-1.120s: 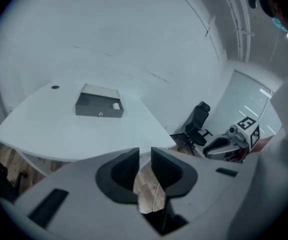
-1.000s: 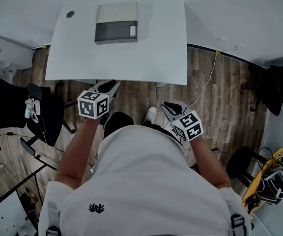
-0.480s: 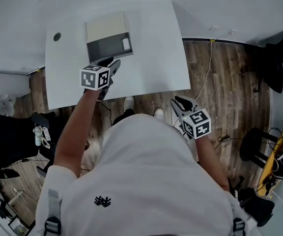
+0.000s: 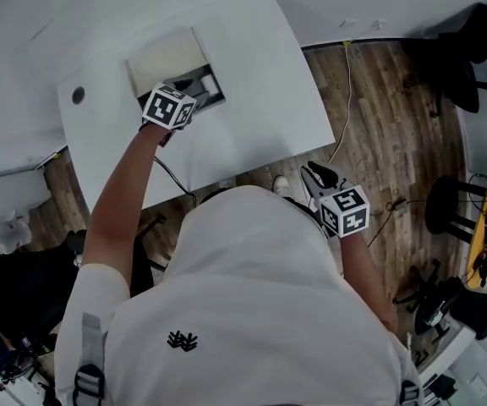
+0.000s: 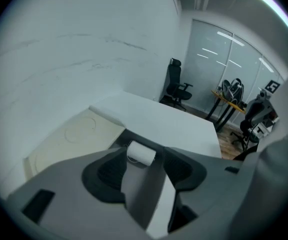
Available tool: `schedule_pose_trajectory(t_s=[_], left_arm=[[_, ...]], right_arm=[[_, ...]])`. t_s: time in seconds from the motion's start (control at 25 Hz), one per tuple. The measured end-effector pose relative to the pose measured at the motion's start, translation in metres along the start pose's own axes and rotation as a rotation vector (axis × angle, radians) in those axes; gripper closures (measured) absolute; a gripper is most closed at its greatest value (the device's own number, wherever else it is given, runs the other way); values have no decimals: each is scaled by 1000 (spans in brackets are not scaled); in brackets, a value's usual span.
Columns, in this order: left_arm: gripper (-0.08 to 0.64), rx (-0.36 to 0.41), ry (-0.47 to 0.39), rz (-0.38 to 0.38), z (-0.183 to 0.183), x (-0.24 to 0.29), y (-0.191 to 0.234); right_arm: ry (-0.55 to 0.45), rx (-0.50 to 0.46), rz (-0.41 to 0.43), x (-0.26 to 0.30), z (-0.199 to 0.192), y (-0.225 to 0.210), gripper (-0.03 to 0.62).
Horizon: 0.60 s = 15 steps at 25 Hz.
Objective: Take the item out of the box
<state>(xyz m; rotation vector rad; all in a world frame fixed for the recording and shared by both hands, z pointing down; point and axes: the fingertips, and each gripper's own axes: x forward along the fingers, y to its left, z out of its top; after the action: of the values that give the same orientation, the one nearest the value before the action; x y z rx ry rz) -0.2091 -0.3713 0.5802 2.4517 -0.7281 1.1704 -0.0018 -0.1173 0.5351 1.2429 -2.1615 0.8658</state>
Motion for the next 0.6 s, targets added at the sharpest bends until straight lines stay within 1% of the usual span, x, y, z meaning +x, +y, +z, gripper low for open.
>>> schedule_pose_trajectory(t_s=[0.16,0.28,0.4,0.48,0.6], left_arm=[[312,117,55,-58,-3,30,1],[305,177,86,-81,-11,42,-2],[301,212,95,-69,-13,46,-3],[283,238,100,-57,-13,49,-4],[275,277,119,-59,-17,53,-8]], right_arm=[[-1,54,-50,4,1,0,514],[6,87,-82,2,-4,4,514],[15,113,-101,-4,-11,7,515],[19,131,-113,-8,-15,8,515],[21,153,-128,-12,-19,9,515]])
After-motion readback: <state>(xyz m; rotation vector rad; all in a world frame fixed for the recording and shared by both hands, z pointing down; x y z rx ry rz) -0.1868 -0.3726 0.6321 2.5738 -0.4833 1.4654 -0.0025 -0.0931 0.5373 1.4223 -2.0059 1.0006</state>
